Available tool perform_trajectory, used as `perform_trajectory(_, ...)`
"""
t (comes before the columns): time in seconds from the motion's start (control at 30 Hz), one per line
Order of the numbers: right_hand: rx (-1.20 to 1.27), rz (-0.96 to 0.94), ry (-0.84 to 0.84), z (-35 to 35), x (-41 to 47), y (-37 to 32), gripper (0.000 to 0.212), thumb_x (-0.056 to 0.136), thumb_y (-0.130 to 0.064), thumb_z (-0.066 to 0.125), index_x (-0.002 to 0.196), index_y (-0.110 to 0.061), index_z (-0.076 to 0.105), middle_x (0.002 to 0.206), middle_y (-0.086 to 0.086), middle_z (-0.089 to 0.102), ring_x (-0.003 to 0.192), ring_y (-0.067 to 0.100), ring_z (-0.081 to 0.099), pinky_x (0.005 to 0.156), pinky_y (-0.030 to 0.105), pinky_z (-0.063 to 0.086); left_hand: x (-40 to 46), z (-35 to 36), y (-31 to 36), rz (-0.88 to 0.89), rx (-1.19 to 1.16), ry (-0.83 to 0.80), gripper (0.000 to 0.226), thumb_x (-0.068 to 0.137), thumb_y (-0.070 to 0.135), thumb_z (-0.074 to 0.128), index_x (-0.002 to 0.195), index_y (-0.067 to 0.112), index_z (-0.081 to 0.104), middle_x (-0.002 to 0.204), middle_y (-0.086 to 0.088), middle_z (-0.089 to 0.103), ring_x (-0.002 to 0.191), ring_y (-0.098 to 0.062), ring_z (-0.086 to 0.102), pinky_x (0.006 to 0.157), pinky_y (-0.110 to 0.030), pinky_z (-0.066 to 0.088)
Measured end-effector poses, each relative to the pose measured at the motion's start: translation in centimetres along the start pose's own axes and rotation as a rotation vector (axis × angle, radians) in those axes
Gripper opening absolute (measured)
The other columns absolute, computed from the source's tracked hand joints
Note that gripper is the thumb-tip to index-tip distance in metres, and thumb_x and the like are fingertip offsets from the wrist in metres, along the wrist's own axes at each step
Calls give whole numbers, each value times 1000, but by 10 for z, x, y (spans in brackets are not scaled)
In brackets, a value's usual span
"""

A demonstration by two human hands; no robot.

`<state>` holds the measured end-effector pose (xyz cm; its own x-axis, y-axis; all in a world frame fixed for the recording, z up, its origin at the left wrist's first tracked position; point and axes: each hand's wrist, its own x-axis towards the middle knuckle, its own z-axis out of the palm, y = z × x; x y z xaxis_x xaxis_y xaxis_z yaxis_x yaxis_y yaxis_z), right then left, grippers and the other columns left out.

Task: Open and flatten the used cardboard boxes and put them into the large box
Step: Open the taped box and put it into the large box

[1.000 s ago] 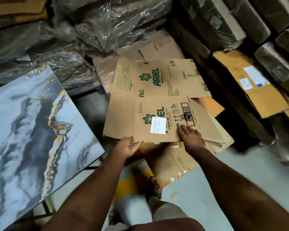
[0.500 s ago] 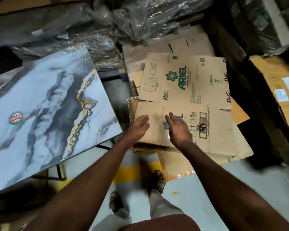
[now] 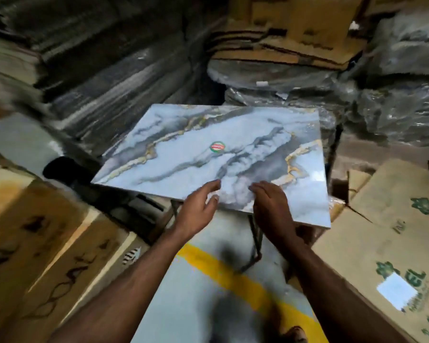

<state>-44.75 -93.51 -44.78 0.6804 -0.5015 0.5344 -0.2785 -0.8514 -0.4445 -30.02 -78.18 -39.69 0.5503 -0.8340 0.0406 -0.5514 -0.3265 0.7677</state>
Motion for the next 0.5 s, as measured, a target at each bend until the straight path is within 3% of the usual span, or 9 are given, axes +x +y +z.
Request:
perform_trajectory(0.13,118,-128,-83,78,18,-123,33,84,-5,45,107,-4,69,100,15,71,91,37,65,84,42,48,-80,-114,-78,-156,28,221,35,97,8,50,128,14,63,123,5,66,115,-10,62,93,-12,43)
perform_trajectory(0.3,315,-381,-311,162,22,-280,38,82,-11,45,111,-6,70,100,12,72,92,36,66,83,43,53,-184,-217,-156,-312,-33,533,30,98,5,49,121,17,66,115,7,67,104,-10,62,86,-14,46)
perform_trajectory(0.43,391,-513,-447,210,14,-385,41,83,-16,42,113,-7,69,103,9,72,95,32,65,87,36,44,-257,-277,-199,-437,21,692,30,99,7,50,122,16,67,120,5,68,106,-8,61,82,-16,46)
perform_trajectory(0.5,414,-571,-514,227,12,-424,41,84,-14,45,119,-11,66,107,7,70,101,29,61,88,37,48,-283,-306,-214,-498,38,784,30,100,9,50,124,18,66,121,8,67,101,-9,62,79,-18,48)
